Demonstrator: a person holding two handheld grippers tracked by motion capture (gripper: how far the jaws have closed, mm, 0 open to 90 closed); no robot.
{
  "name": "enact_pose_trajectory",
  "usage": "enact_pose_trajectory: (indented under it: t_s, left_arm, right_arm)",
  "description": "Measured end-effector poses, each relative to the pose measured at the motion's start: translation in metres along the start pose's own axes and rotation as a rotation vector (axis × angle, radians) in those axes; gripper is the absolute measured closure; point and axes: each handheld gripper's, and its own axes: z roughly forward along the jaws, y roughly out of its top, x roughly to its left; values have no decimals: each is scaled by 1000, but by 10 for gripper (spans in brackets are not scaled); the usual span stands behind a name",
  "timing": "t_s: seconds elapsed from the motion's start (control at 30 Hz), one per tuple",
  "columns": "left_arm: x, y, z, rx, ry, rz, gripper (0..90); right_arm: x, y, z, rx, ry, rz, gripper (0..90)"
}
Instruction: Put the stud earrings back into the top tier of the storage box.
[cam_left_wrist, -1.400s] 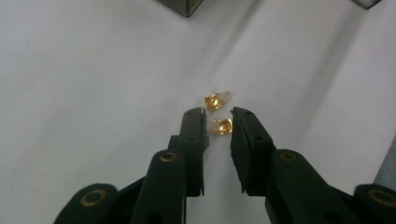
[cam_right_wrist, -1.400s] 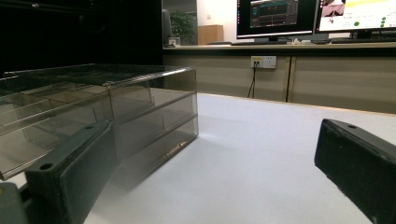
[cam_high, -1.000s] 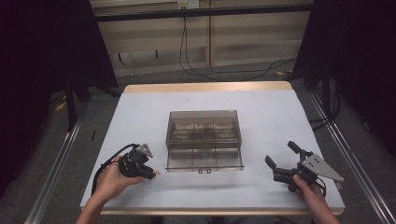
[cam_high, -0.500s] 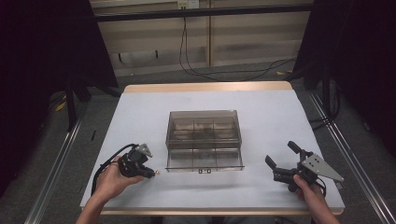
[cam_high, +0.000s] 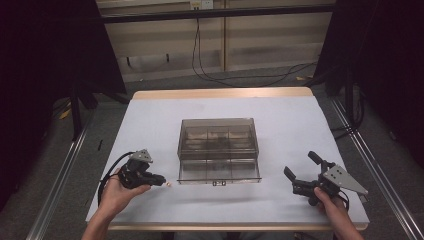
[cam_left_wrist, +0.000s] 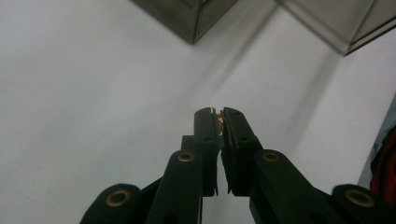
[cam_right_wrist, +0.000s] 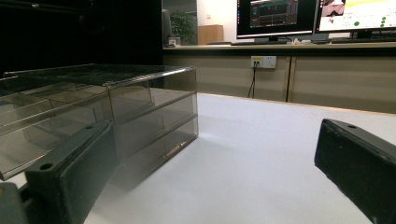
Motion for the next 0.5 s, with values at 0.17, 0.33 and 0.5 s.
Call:
enact_pose_trajectory:
  t_s: [0.17, 0.33, 0.5]
  left_arm:
    - [0, 3, -10, -99, -12, 7, 852]
    - [-2, 6, -13, -148, -15, 21, 852]
    - [-4, 13, -22, -190, -5, 36, 851]
  right_arm:
    - [0, 0, 0, 0, 0, -1, 0]
    - [1, 0, 0, 2, -6, -5, 0]
    - [0, 0, 0, 0, -6, -11, 0]
